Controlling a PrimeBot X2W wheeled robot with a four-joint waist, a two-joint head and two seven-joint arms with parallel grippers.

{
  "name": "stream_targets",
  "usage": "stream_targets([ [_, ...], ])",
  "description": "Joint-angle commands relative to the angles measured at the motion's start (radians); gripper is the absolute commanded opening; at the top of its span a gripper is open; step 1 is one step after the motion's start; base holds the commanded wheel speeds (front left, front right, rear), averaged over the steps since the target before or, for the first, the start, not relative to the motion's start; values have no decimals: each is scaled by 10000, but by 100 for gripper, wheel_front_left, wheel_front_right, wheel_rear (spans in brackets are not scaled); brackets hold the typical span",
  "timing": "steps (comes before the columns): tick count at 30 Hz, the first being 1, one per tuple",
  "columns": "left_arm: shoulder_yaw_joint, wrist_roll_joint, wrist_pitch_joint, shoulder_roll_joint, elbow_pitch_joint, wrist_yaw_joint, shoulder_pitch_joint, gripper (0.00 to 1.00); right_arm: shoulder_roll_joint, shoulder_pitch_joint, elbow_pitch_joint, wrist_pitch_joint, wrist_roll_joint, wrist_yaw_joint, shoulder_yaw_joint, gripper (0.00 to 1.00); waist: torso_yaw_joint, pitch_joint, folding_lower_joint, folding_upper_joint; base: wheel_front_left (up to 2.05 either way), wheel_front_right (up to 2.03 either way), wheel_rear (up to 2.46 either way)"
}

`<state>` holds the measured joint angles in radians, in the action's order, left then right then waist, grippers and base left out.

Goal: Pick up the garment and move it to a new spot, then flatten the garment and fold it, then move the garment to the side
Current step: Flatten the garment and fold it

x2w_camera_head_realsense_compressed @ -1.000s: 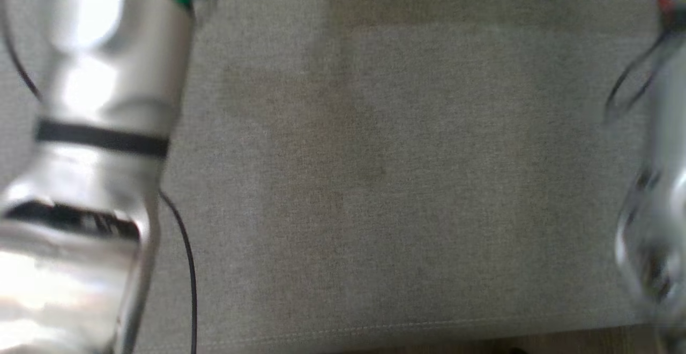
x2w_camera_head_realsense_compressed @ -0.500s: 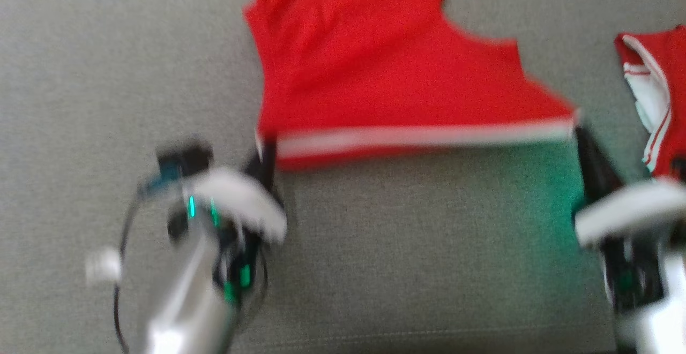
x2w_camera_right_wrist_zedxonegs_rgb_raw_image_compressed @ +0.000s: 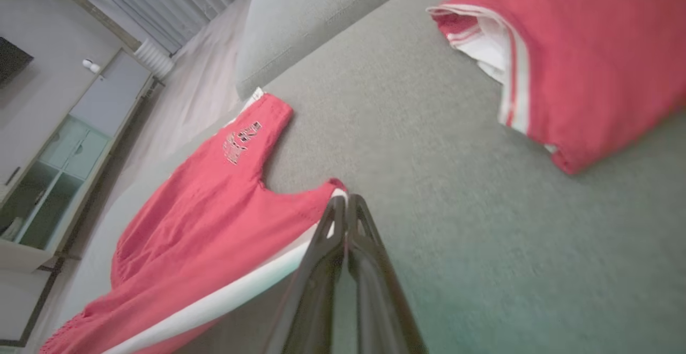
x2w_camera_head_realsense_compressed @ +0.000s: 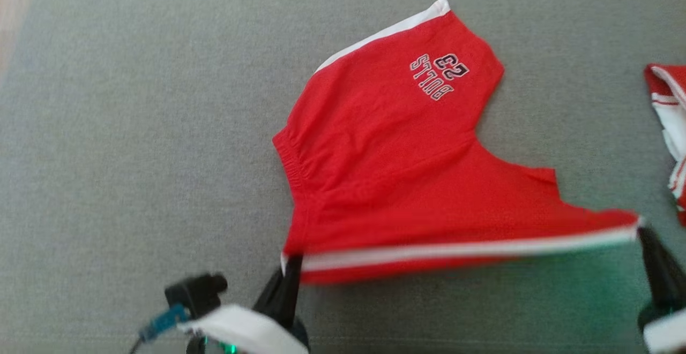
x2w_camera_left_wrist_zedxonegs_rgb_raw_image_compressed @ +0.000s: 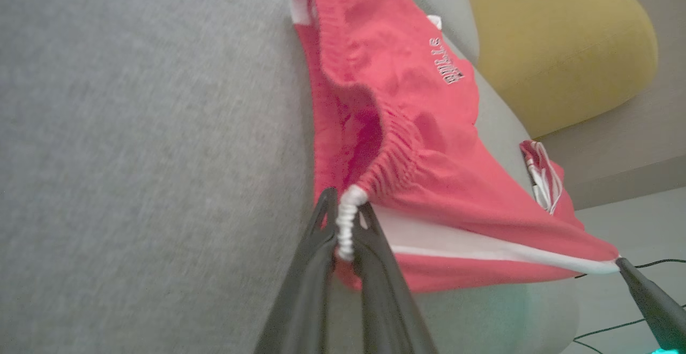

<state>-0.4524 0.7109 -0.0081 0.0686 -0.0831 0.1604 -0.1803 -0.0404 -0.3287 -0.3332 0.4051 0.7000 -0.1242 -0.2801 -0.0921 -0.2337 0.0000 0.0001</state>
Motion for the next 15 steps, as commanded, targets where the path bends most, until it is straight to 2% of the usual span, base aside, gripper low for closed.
stream_targets([
  [1,352,97,14,36,-641,153,637,0,-197,1022,-471,213,-80,-65,-62,0,-155,-260,0,-1,0,0,0],
  [4,377,921,148,-113,-1149,371,1159,0,-306,2373,-351,740,-329,-65,92,0,-277,-626,0,-1,0,0,0],
  [7,391,1240,106,-158,-1279,742,1994,0,-689,4040,196,1246,-665,-65,398,0,-452,-1019,0,-1,0,0,0],
  [12,284,1948,-119,-178,-1204,1286,3318,0,-1236,6949,1845,1934,-1128,-65,1070,0,-813,-1648,0,-1,0,0,0],
  [15,66,2145,-459,-180,-673,1574,4215,0,-1493,8408,3015,2209,-1350,-65,1484,0,-1198,-1943,0,-1,0,0,0],
])
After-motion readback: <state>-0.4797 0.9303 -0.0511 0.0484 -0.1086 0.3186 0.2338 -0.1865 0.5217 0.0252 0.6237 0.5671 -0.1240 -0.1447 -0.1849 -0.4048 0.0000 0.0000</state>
